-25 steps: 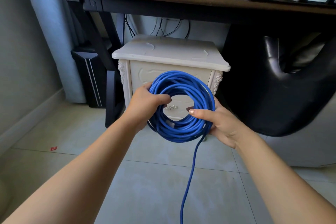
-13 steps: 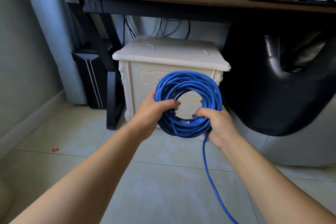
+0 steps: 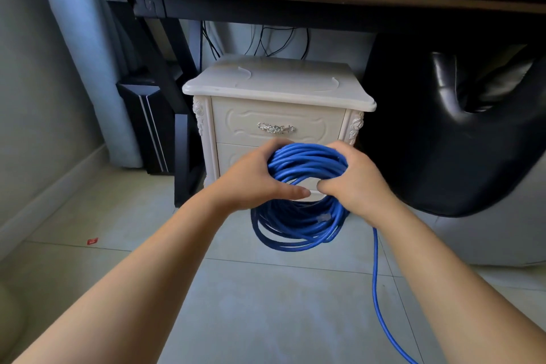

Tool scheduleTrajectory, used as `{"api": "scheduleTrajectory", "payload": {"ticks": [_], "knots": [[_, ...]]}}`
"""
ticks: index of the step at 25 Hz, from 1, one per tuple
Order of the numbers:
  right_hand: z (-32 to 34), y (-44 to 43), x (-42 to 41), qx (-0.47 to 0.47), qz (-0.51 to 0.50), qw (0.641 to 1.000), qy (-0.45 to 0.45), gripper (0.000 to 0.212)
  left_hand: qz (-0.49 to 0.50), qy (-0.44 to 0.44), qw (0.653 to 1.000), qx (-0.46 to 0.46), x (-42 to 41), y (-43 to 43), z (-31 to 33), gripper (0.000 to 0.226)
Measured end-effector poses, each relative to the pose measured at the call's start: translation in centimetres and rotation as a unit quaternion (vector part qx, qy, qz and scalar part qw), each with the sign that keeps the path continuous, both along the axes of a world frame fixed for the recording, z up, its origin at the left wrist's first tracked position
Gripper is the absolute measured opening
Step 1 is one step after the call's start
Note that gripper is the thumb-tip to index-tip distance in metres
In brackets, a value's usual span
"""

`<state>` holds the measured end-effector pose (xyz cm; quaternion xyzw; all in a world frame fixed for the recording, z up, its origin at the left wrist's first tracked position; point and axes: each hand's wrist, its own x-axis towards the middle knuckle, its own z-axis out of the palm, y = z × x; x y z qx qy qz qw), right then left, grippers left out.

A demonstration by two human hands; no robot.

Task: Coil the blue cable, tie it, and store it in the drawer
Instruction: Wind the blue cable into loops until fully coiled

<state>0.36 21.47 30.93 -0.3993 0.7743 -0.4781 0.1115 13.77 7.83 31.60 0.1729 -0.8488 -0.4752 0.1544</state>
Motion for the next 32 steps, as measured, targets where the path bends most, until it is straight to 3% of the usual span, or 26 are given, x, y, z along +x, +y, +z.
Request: {"api": "scheduleTrajectory", "payload": {"ticks": [4, 7, 14, 16, 20, 25, 29, 32], "knots": [[0.2, -0.1, 0.5, 0.007, 0.013, 0.999, 0.039, 0.042, 0.039, -0.003, 0.996, -0.078, 0.0, 0.0, -0.2, 0.052], [0.6, -0.1, 0.6, 0.012, 0.031, 0.998, 0.053, 0.044, 0.072, 0.005, 0.994, -0.085, 0.0, 0.2, -0.4, 0.032], [0.1, 0.1, 0.1, -0.081, 0.048, 0.985, -0.144, 0.040, 0.131, 0.087, 0.984, 0.081, -0.2, -0.5, -0.5, 0.022], [-0.7, -0.1, 0.0, -0.097, 0.047, 0.974, -0.200, 0.048, 0.153, 0.107, 0.974, 0.128, -0.4, -0.5, -0.7, 0.022], [-1.8, -0.8, 0.3, -0.142, 0.017, 0.965, -0.221, 0.063, 0.179, 0.142, 0.949, 0.217, -0.7, -0.6, -0.9, 0.018], [-2.4, -1.2, 0.5, -0.182, -0.032, 0.941, -0.285, 0.057, 0.189, 0.160, 0.923, 0.295, -1.0, 0.4, -1.4, 0.025], [-2.6, -1.2, 0.0, -0.153, -0.068, 0.928, -0.334, 0.034, 0.172, 0.131, 0.934, 0.284, -1.1, 1.0, -1.7, 0.016], [-2.8, -1.0, -0.2, -0.144, -0.137, 0.914, -0.354, 0.020, 0.097, 0.092, 0.953, 0.272, -1.2, 1.2, -2.2, 0.024]]}}
